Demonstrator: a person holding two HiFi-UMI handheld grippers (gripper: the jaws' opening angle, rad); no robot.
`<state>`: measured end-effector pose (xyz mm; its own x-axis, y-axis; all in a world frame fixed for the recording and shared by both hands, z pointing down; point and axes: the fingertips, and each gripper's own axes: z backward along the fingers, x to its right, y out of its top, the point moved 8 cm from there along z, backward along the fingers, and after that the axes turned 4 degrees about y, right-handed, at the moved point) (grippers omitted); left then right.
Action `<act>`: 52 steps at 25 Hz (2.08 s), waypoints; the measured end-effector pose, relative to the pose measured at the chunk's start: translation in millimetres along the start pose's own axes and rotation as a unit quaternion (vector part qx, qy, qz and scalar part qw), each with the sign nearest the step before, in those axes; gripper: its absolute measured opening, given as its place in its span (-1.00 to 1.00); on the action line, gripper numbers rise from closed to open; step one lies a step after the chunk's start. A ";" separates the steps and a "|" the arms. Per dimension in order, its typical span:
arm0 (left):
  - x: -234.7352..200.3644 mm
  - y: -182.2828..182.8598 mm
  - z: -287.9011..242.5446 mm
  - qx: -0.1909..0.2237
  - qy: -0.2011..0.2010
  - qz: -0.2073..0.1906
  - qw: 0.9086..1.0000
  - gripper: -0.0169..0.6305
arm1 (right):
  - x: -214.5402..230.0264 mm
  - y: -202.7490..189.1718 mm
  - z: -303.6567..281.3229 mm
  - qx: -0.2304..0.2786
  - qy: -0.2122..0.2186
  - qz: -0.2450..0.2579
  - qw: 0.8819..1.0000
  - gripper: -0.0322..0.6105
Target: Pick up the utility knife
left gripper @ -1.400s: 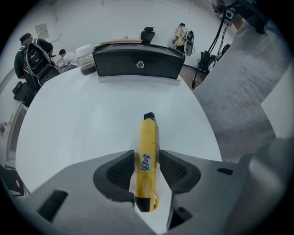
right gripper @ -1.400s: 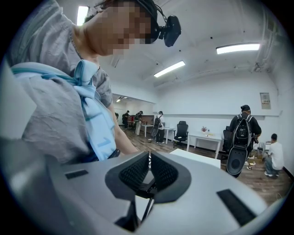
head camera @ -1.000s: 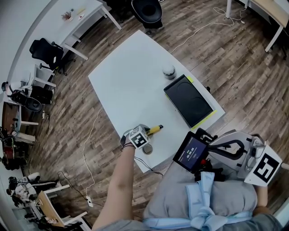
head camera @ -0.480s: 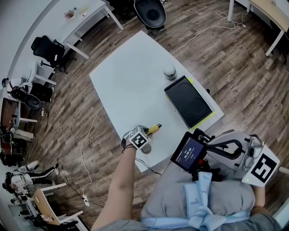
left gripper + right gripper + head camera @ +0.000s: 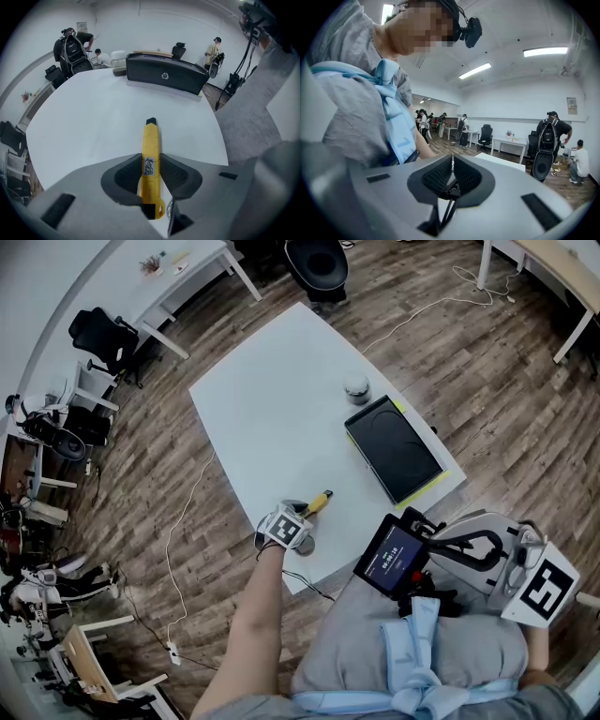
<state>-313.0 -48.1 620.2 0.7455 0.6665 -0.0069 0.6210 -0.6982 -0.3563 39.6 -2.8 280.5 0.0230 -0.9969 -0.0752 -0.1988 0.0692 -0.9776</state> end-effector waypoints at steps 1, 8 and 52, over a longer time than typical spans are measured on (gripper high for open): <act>-1.4 -0.1 0.8 0.002 0.006 0.012 1.000 -0.57 | -0.1 0.1 0.0 -0.001 0.001 -0.001 1.000 -0.81; -5.1 2.8 7.0 0.044 0.015 0.130 0.990 -0.57 | 0.3 3.1 -0.2 -0.002 0.011 0.001 1.000 -0.81; 78.5 75.5 202.4 0.609 -0.245 0.369 0.658 -0.57 | -3.3 11.8 -30.0 -0.001 0.067 0.040 0.997 -0.81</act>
<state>-256.7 4.4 403.7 0.3812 0.4757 -0.7927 -0.7441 -0.3510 -0.5685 7.8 0.2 275.1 -0.1250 -0.9842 -0.1257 -0.1975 0.1488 -0.9689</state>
